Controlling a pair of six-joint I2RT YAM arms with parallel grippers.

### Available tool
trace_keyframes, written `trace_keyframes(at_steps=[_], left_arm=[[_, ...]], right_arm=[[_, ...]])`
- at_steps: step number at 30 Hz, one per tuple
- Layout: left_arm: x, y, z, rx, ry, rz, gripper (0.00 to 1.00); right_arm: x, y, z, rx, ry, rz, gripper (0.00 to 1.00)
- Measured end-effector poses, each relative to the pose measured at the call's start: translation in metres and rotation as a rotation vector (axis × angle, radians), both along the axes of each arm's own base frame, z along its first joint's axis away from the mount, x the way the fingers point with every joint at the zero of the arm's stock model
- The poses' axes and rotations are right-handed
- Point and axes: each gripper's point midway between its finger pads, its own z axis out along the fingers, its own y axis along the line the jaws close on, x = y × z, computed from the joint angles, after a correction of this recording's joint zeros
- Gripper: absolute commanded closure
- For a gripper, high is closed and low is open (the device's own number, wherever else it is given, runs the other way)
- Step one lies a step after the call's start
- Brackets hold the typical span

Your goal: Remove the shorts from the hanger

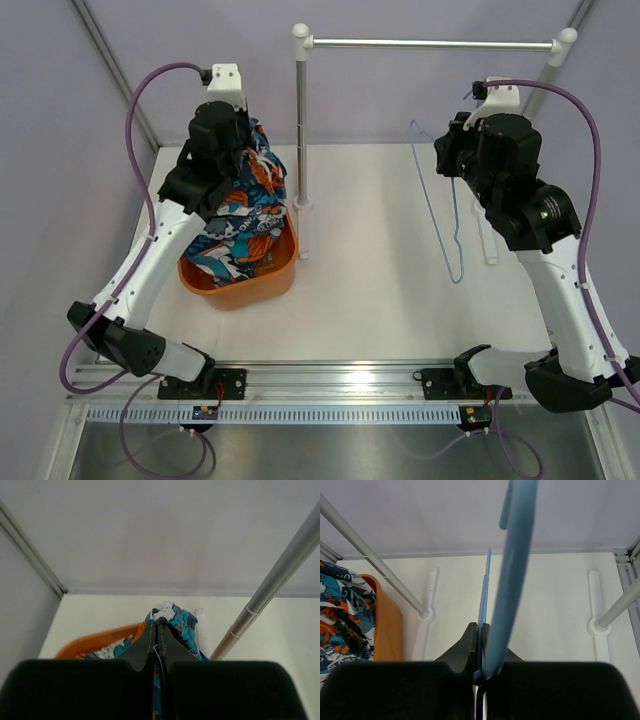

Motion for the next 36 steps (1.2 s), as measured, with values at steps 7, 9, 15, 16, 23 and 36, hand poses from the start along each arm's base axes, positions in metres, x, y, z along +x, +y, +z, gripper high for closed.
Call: trace_keyframes(at_steps=[7, 9, 15, 16, 23, 36], left_arm=[[-0.021, 0.053, -0.107, -0.205, 0.208, 0.183, 0.97], [-0.033, 0.064, -0.134, -0.269, 0.248, 0.225, 0.95], [-0.062, 0.067, -0.184, -0.430, 0.339, 0.239, 0.53], [-0.063, 0.068, -0.189, -0.457, 0.349, 0.241, 0.41], [-0.071, 0.055, -0.198, -0.561, 0.410, 0.158, 0.01], [-0.110, 0.043, -0.114, -0.521, 0.291, -0.050, 0.01]], right_arm=[[-0.003, 0.003, -0.003, 0.007, 0.006, 0.020, 1.00], [-0.004, 0.005, -0.003, 0.009, 0.008, 0.031, 1.00], [-0.006, 0.014, -0.004, 0.011, 0.013, 0.087, 1.00], [-0.006, 0.015, -0.004, 0.010, 0.014, 0.096, 1.00], [0.000, 0.029, -0.012, -0.011, 0.035, 0.160, 1.00], [0.025, 0.061, -0.016, -0.089, 0.035, 0.359, 1.00]])
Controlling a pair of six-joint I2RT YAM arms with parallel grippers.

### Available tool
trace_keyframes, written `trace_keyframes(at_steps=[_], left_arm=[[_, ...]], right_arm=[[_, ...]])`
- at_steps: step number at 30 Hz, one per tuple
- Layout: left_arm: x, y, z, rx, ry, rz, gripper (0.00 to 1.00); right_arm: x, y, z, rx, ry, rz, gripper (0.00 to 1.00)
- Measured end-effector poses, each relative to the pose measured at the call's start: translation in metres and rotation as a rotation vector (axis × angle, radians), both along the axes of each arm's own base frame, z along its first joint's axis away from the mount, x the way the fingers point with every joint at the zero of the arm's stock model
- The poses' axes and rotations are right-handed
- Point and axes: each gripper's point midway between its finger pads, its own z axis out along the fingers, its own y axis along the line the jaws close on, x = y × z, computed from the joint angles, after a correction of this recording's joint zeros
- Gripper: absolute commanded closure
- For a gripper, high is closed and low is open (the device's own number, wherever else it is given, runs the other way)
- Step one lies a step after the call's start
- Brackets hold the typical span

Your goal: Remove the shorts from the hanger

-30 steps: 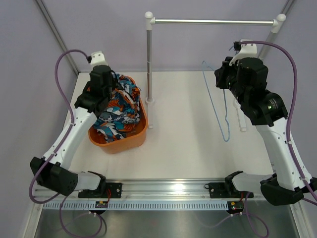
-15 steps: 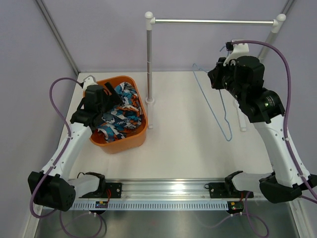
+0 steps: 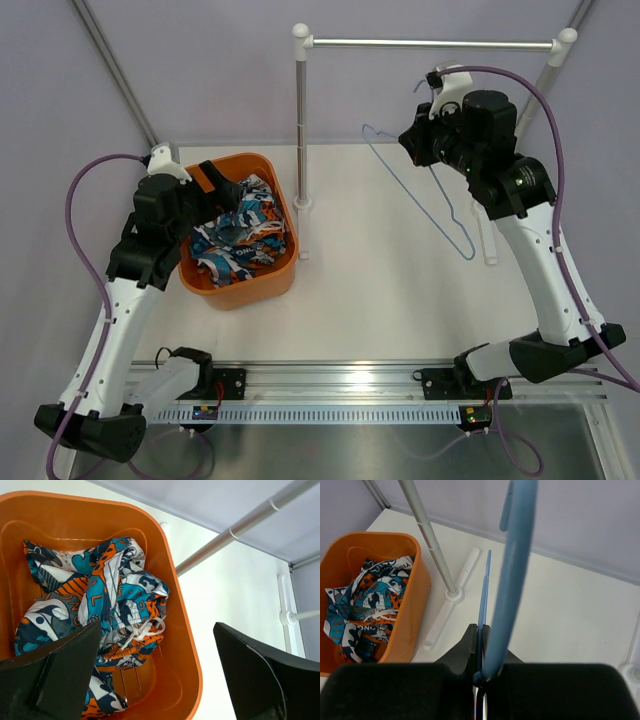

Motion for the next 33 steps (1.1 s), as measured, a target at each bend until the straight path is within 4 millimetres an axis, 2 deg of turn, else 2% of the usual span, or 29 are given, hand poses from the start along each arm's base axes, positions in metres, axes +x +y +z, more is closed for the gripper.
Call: trace_keyframes(at_steps=[6, 12, 20, 23, 27, 33], left_arm=[[-0.024, -0.009, 0.016, 0.034, -0.056, -0.119, 0.01], [-0.041, -0.011, 0.028, 0.075, -0.119, -0.179, 0.01], [-0.050, -0.010, 0.001, 0.108, -0.097, -0.209, 0.01], [-0.052, -0.009, -0.008, 0.121, -0.090, -0.212, 0.01], [-0.057, -0.007, -0.011, 0.130, -0.108, -0.210, 0.01], [-0.059, -0.005, -0.015, 0.144, -0.119, -0.206, 0.01]], right_arm=[[0.023, -0.007, 0.021, 0.033, -0.055, 0.041, 1.00], [0.052, 0.005, 0.041, 0.036, -0.103, 0.066, 1.00], [0.095, 0.013, 0.040, 0.020, -0.120, 0.041, 1.00], [0.109, 0.015, 0.032, 0.010, -0.114, 0.029, 1.00], [0.122, 0.017, 0.022, 0.003, -0.107, 0.014, 1.00], [0.135, 0.020, 0.026, 0.021, -0.141, 0.003, 1.00]])
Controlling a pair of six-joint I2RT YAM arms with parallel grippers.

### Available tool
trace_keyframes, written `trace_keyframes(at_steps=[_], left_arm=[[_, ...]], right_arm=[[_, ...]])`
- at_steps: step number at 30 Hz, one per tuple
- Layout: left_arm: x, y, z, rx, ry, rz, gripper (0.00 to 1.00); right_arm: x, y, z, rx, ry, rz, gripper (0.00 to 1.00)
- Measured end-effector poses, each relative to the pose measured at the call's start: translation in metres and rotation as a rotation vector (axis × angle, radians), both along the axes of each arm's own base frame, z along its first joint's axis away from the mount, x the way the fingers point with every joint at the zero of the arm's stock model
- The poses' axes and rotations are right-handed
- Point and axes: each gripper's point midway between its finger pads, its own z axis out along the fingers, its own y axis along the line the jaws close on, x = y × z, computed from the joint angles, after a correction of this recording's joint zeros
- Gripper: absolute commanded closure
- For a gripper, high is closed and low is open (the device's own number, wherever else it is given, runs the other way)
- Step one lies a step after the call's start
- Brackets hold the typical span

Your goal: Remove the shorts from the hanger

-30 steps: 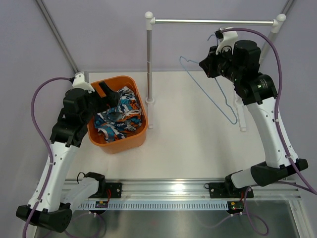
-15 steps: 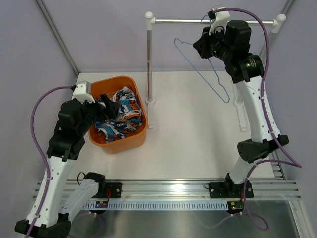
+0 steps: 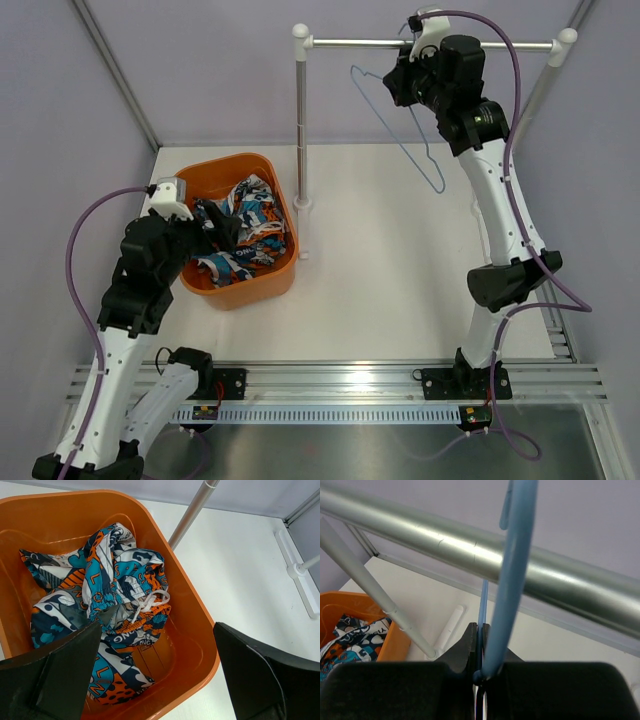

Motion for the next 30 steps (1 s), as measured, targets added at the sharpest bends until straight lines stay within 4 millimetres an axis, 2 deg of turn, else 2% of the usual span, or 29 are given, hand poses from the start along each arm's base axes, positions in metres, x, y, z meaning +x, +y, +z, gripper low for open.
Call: trace_keyframes(at_steps=[10, 17, 30], left_arm=[[0.002, 0.000, -0.006, 0.006, 0.005, 0.001, 0.01], [0.002, 0.000, -0.009, 0.007, 0.010, 0.001, 0.01], [0.002, 0.000, -0.010, 0.008, 0.013, 0.001, 0.01]], right_arm=[[0.017, 0.004, 0.006, 0.038, -0.026, -0.024, 1.00], [0.029, 0.010, -0.005, 0.068, 0.000, -0.026, 1.00], [0.028, 0.024, -0.012, 0.079, 0.019, -0.007, 1.00]])
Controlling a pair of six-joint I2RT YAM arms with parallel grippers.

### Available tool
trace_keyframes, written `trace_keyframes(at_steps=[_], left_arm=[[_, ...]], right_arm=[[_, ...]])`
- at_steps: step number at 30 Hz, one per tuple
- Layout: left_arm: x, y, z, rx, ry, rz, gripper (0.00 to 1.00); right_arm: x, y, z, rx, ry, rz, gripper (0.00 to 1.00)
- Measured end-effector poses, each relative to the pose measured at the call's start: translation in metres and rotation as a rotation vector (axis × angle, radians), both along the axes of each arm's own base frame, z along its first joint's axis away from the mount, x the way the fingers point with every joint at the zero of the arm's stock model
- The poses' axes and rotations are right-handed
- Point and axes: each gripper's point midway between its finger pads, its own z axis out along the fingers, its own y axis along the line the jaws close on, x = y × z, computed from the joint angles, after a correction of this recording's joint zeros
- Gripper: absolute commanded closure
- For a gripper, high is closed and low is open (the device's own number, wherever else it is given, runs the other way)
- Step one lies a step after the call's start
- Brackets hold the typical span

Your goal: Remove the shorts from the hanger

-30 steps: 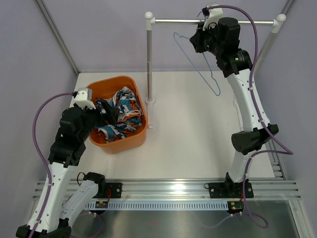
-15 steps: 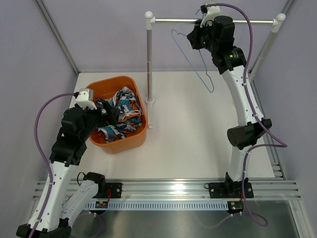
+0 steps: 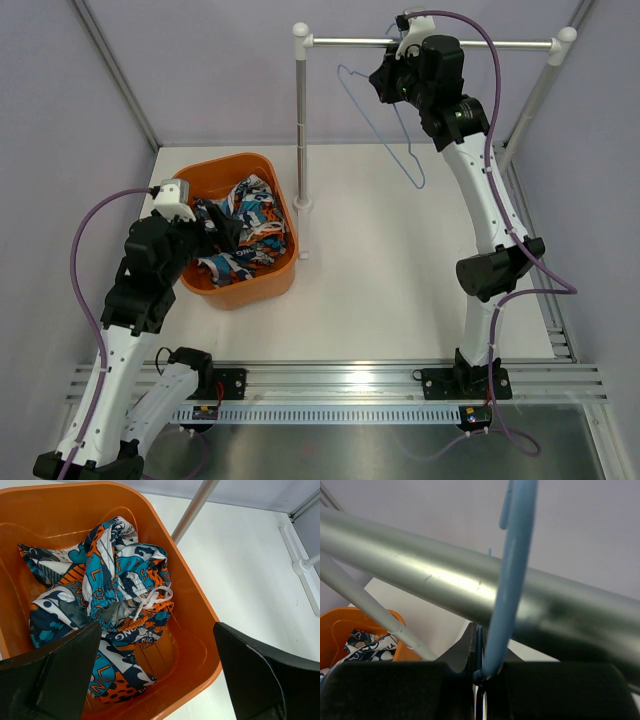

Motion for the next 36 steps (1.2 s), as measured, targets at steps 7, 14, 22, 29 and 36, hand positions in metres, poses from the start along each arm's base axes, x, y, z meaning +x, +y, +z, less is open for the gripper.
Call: trace_keyframes(at_steps=[7, 14, 22, 29, 36], left_arm=[[-0.001, 0.000, -0.003, 0.001, 0.004, 0.000, 0.01], [-0.001, 0.000, -0.004, 0.001, 0.004, 0.000, 0.01], [-0.001, 0.000, -0.004, 0.001, 0.005, 0.000, 0.01], [-0.001, 0.000, -0.005, 0.002, 0.009, 0.000, 0.01], [-0.001, 0.000, -0.005, 0.002, 0.008, 0.000, 0.01]], right_arm=[[-0.003, 0.009, -0.004, -0.004, 0.008, 0.013, 0.96], [-0.003, 0.010, -0.005, -0.005, 0.010, 0.011, 0.92], [-0.001, 0.011, -0.017, -0.017, 0.035, 0.000, 0.87], [0.000, 0.010, -0.021, -0.021, 0.042, -0.005, 0.82], [0.000, 0.012, -0.026, -0.026, 0.053, -0.003, 0.70]])
